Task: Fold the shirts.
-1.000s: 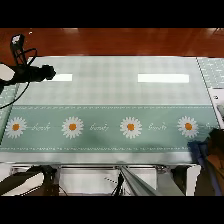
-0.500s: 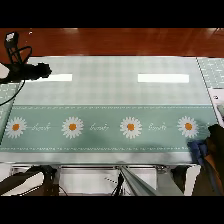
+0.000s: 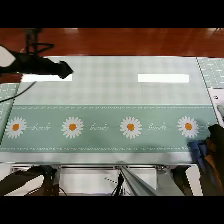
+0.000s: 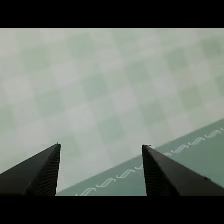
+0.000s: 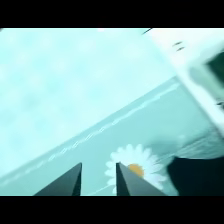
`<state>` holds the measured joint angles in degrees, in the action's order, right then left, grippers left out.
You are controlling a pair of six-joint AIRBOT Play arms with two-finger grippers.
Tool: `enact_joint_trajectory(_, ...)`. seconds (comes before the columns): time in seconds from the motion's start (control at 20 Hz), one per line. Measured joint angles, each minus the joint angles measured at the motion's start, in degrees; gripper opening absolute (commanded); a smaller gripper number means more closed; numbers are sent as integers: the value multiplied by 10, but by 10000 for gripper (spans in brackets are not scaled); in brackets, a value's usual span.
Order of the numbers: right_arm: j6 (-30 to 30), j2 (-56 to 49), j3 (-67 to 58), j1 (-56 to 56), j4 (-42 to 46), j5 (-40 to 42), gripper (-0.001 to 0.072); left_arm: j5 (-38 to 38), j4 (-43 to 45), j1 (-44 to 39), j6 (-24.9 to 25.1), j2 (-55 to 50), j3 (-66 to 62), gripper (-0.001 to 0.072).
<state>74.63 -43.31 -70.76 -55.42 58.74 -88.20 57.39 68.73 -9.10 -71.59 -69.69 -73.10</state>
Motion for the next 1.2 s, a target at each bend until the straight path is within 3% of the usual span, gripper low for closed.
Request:
enact_joint_trajectory(0.15,-11,-8,63,150,78,36,575,32,88,-66,-62,0,-4,598)
enact_joint_trajectory(0.2,-8,-11,82,196,115,54,591,40,117,-81,-85,-1,-5,597)
enact_joint_trajectory(0.35,24,-32,113,314,206,122,590,59,180,-107,-156,-8,-6,587)
enact_joint_trajectory(0.5,63,-74,124,386,232,169,590,76,206,-117,-193,-29,-6,587)
enact_joint_trajectory(0.85,83,-181,131,446,239,165,590,111,225,-124,-224,-76,-6,588)
enact_joint_trajectory(1.05,57,-196,131,452,217,189,590,95,228,-124,-238,-81,-6,584)
enact_joint_trajectory(1.1,49,-198,131,452,209,194,590,87,229,-125,-243,-81,-5,515)
enact_joint_trajectory(1.2,40,-200,131,454,198,203,590,77,233,-129,-250,-71,6,491)
